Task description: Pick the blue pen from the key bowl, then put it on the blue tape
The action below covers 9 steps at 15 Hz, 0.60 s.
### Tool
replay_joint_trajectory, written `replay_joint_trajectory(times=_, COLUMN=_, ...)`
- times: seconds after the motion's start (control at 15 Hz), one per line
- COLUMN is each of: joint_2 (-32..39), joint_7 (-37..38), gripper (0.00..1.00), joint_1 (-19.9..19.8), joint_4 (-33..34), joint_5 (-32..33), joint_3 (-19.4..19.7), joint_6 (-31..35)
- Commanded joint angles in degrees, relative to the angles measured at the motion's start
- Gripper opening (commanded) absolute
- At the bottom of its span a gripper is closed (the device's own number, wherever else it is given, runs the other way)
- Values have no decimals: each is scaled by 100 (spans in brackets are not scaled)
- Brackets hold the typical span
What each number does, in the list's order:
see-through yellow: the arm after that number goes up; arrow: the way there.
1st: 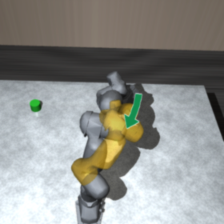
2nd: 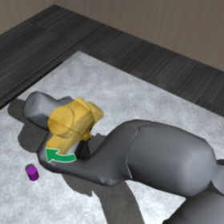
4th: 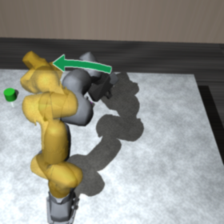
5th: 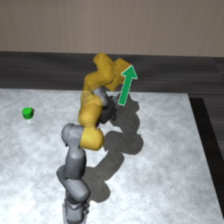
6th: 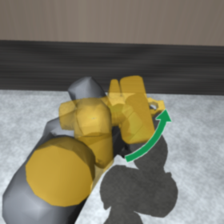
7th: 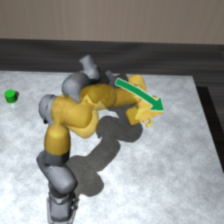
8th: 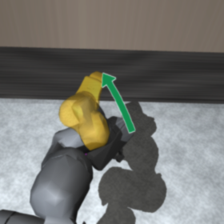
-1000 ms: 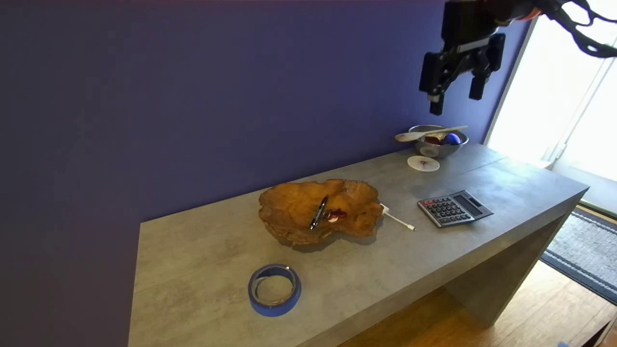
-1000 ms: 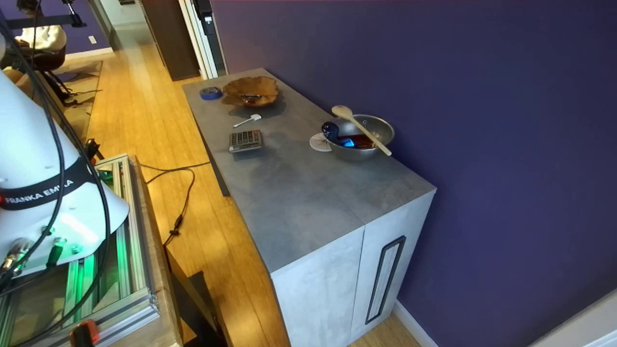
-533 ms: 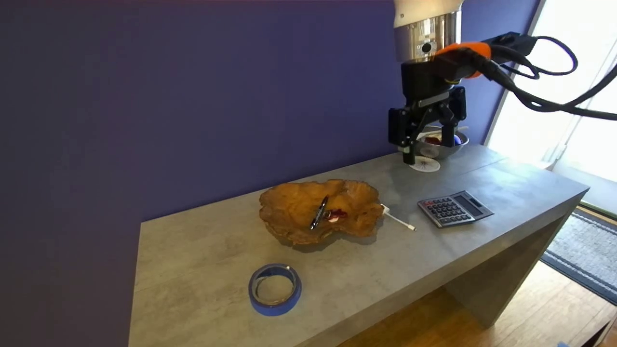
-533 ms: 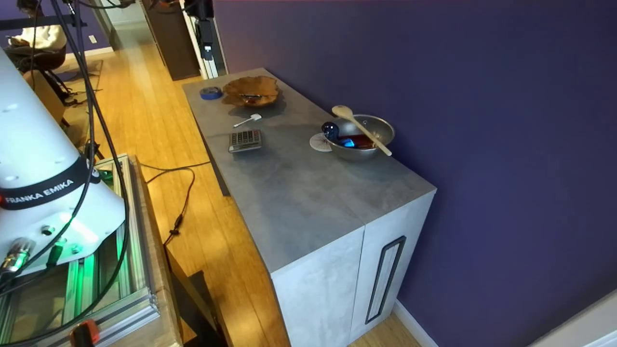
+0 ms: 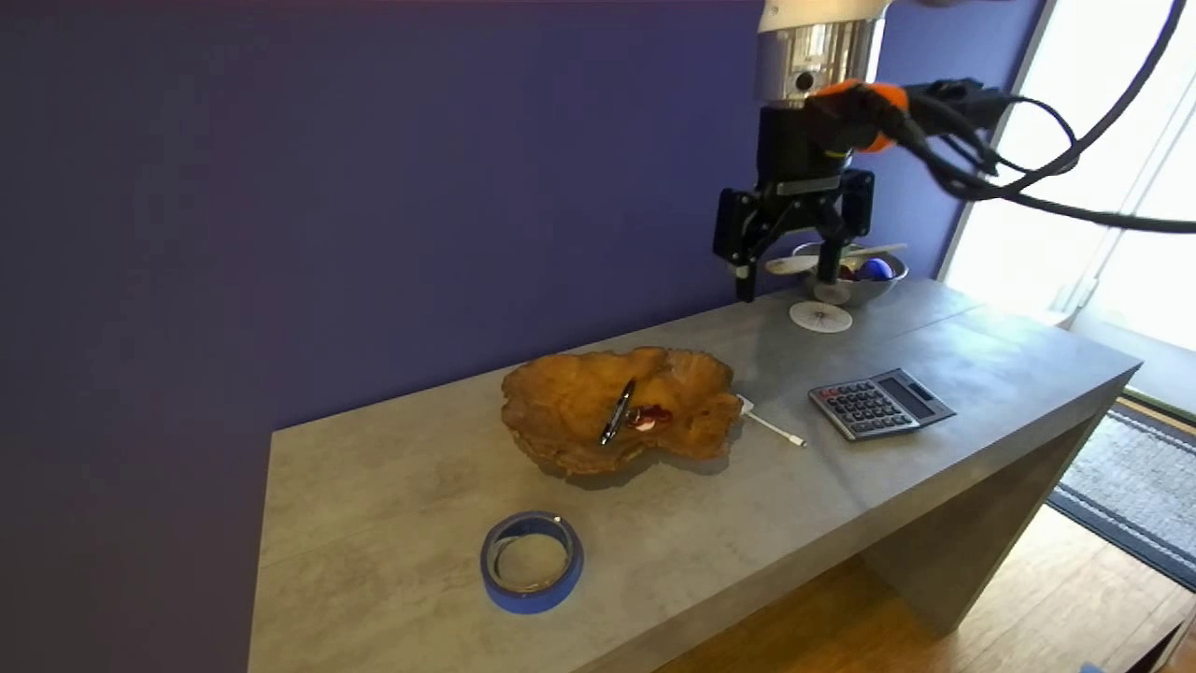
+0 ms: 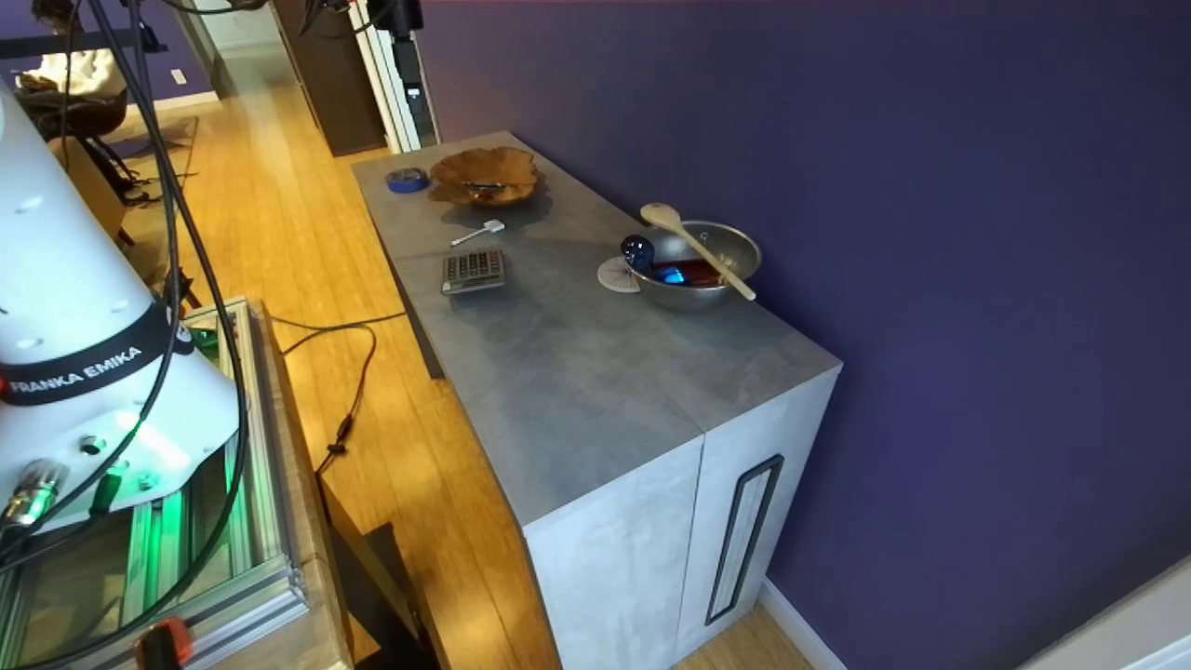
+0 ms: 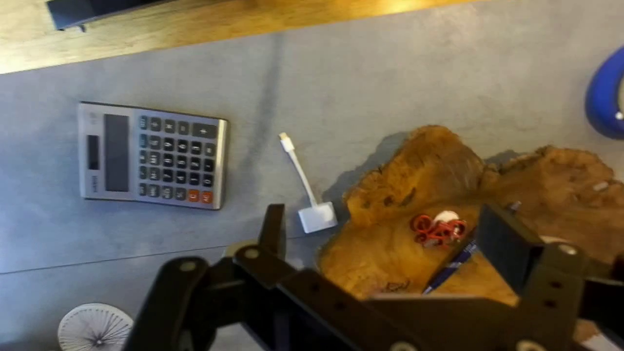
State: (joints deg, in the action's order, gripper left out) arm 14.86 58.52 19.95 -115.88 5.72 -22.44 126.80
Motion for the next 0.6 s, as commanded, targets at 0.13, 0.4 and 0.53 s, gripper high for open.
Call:
replay_joint_trajectory(times=0.13, joint_2=1348, joint_7=1142, gripper=100, joint_1=783, joint_4=687, joint_5=-8, joint_3=664, joint_6=2022)
replay_joint_trajectory(times=0.4, joint_2=2244, joint_7=1819, gripper=100, joint_1=1480, joint_4=1674, joint_5=22, joint_3=1298, joint_6=2178)
replay_joint_trajectory(times=0.53, joint_2=2582, joint_7=2016, gripper=100, joint_1=1697, joint_4=2182, joint_5=-80, joint_3=1490, joint_6=1781)
